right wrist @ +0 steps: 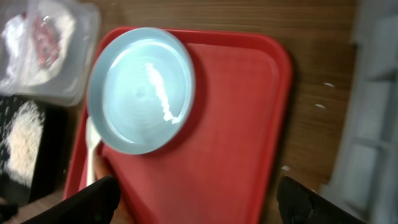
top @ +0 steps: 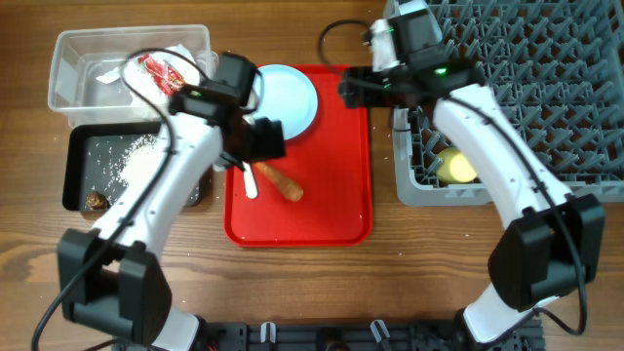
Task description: Sort waste into correct bins and load items into the dishwasher rack
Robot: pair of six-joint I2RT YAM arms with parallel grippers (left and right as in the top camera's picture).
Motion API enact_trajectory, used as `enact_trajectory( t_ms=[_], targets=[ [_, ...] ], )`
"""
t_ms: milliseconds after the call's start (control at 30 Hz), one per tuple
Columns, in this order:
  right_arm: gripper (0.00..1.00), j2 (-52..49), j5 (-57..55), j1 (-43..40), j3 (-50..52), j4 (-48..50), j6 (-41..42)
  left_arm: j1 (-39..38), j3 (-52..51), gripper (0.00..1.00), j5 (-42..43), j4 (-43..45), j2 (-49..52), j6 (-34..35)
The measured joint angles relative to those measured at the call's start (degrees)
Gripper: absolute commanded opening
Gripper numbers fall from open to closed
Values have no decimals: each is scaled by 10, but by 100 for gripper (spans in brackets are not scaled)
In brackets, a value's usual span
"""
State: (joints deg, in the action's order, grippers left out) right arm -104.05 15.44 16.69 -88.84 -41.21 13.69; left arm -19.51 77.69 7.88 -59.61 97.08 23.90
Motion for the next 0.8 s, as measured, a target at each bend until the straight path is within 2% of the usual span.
enact_trajectory(
  t_ms=[200,467,567,700,733,800],
  targets=[
    [84,0,2,-22,0,-28,4,-60,-29,72,3,31,44,67],
    [85,0,6,-21,0,-41,4,-72,-31,68,-9,45,123,116],
    [85,0,7,-21,0,-50,3,-72,-31,63,-12,55,151,125],
    [85,0,7,-21,0,-54,3,-72,-32,36,-12,59,167,134],
    [85,0,7,-21,0,-55,3,-72,-32,32,-14,60,167,135],
    [85,0,7,-21,0,-55,3,-72,-32,31,-15,62,167,137]
  ],
)
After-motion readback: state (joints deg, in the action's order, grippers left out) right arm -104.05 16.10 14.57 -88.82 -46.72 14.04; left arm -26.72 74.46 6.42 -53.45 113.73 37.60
